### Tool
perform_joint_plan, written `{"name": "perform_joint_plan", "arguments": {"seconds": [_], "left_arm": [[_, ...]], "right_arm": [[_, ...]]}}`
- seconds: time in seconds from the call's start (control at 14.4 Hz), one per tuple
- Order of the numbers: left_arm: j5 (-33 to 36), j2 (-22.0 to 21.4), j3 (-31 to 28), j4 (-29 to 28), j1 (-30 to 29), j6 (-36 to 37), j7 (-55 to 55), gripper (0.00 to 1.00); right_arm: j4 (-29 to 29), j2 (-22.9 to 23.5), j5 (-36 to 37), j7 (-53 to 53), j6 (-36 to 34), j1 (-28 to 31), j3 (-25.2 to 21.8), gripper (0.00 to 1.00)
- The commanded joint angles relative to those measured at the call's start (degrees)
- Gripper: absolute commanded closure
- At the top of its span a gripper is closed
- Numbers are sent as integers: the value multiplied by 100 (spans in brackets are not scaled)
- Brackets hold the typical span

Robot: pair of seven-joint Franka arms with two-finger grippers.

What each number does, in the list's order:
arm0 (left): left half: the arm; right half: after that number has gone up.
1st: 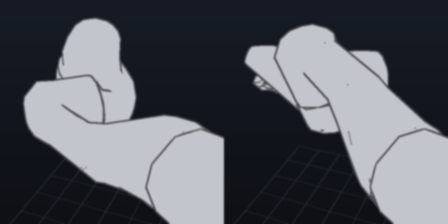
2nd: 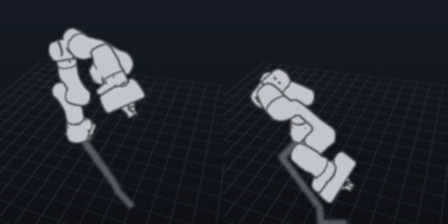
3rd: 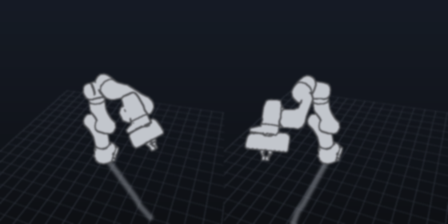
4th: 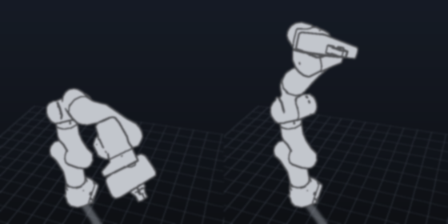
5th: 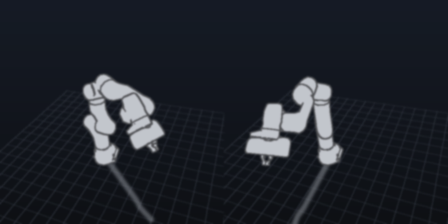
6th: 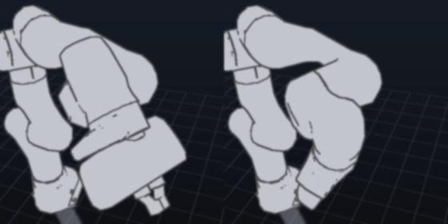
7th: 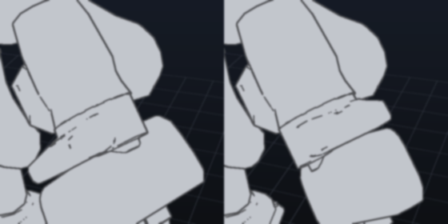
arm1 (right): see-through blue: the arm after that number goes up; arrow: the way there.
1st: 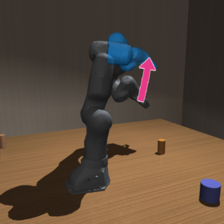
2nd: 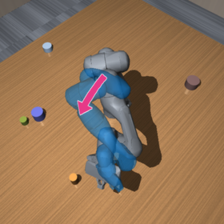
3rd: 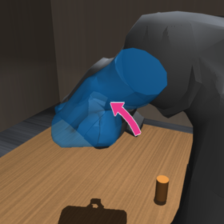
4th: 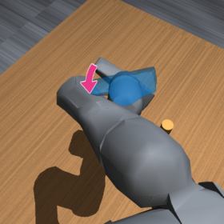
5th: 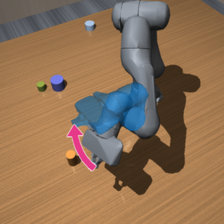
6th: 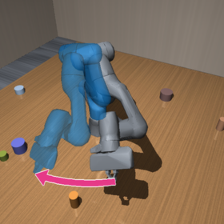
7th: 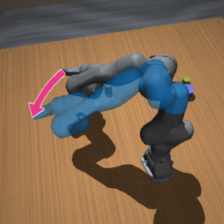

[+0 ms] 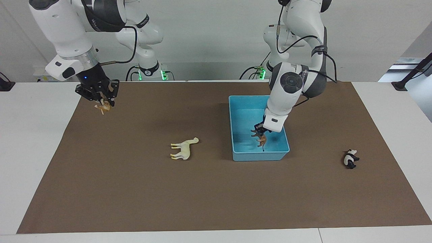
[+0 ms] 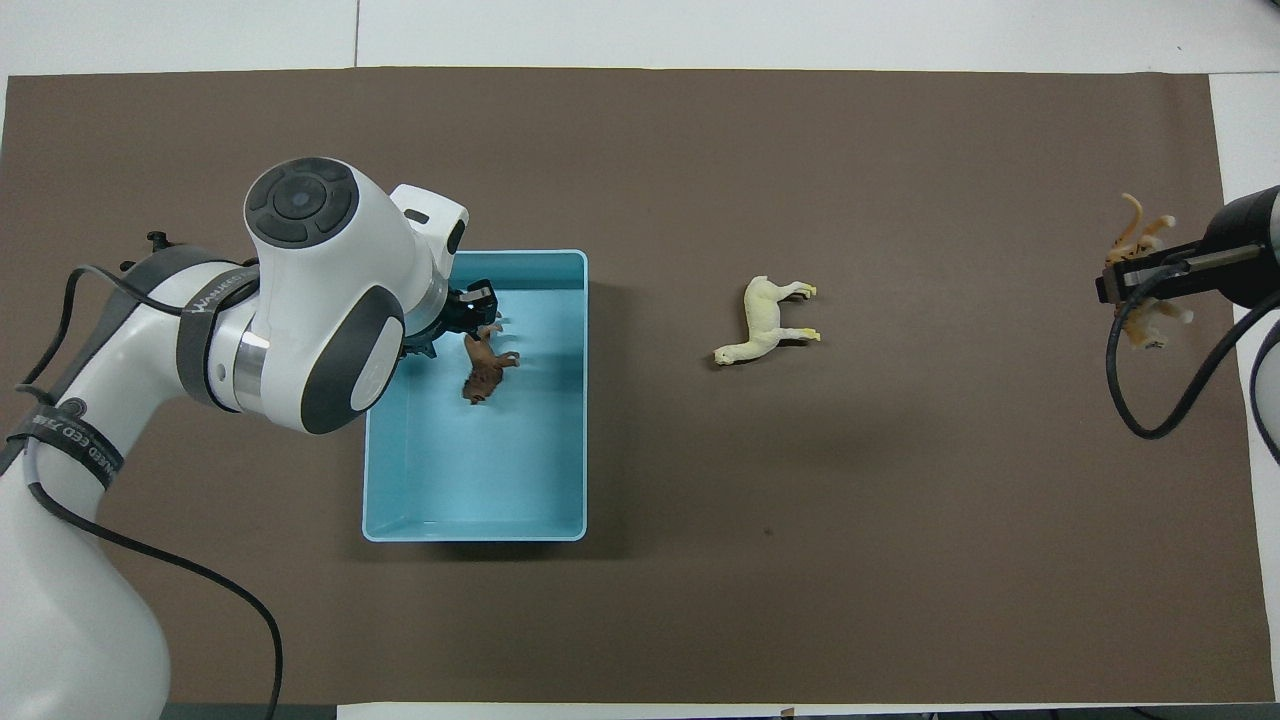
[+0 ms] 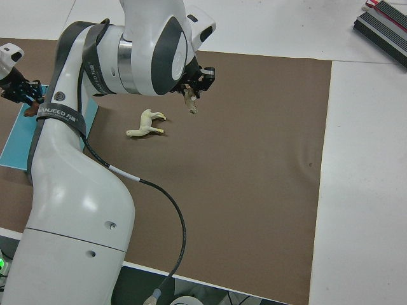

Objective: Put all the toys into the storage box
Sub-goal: 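Lower the tan toy into the box with the right gripper while the left gripper withdraws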

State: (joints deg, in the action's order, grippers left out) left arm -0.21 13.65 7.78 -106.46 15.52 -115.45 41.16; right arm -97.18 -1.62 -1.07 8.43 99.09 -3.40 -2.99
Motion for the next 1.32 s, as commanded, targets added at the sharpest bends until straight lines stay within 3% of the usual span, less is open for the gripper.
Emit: {"name": "perform_joint_plan", "arguments": {"seconds": [0.0,0.14,0.28,0.56,0.69,0.83,0.97,1.11,1.25], "left_arm": [[21,-354,-101,-288,-93,-136,-47,0],[186,-363,-163,-253,-197,-188,-195,0],[661,-302,-180,-130,-853,-346,-1349,0],[680,-74,-180,-130,-2436,-1355,-4163,0],[715,416,-180,150,-2956,-1717,-5202,0],[802,1005,-180,651,-3116,-1849,-5557,0],[1345,1200,-180,723,-3107,-2007,-5567,0],[1550,1297,-180,741,-3090,-2095,-5575,0],[1559,1341,-180,723,-3090,-2236,-5593,0]], "right_arm": [[24,-58,-42,-114,-74,15,27,100],[42,-58,-51,-227,-82,-29,35,100],[59,-58,-60,-743,-74,-309,88,100],[217,-40,-42,-2887,128,-1634,176,100],[427,82,-69,-3643,287,-2363,176,100],[1179,790,36,-4757,226,-3277,167,100],[2286,1905,159,-5542,216,-3850,141,100],[3097,2681,177,-5913,321,-4097,115,100],[3337,2965,186,-5932,741,-4116,132,100]]}}
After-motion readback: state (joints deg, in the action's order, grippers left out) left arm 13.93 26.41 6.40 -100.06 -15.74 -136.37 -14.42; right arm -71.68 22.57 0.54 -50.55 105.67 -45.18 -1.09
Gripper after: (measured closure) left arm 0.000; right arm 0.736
